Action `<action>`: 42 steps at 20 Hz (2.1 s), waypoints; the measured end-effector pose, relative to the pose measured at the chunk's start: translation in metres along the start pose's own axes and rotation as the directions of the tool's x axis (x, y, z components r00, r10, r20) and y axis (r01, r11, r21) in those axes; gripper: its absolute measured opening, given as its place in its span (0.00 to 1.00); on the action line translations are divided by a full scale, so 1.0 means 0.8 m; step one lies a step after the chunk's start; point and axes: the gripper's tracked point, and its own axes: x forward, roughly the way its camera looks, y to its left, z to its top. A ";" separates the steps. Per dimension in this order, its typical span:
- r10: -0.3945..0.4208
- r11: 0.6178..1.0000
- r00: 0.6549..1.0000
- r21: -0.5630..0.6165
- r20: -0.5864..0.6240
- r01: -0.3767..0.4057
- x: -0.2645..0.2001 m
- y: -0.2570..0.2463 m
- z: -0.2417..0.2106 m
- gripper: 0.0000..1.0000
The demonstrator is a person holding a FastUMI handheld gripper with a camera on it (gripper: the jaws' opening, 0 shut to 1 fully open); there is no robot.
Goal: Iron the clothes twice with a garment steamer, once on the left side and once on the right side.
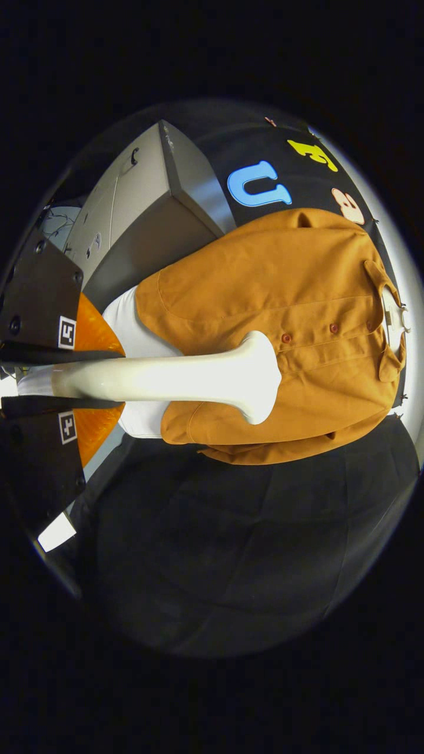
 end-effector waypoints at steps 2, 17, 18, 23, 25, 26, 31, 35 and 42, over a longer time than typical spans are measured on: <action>0.005 1.000 1.000 0.006 0.026 -0.005 -0.021 0.010 0.007 0.23; 0.097 0.995 0.937 -0.055 0.335 -0.083 -0.187 0.125 0.168 0.23; 0.105 0.994 0.929 -0.055 0.355 -0.092 -0.195 0.136 0.179 0.23; 0.120 0.993 0.910 -0.055 0.398 -0.107 -0.226 0.196 0.233 0.23; 0.132 0.991 0.904 -0.049 0.407 -0.123 -0.238 0.223 0.246 0.23; 0.142 0.990 0.900 -0.048 0.413 -0.134 -0.243 0.236 0.251 0.23; 0.193 0.981 0.876 -0.075 0.443 -0.178 -0.276 0.298 0.264 0.23; 0.229 0.973 0.859 -0.113 0.458 -0.200 -0.294 0.337 0.267 0.23; 0.248 0.968 0.842 -0.145 0.479 -0.203 -0.309 0.366 0.262 0.23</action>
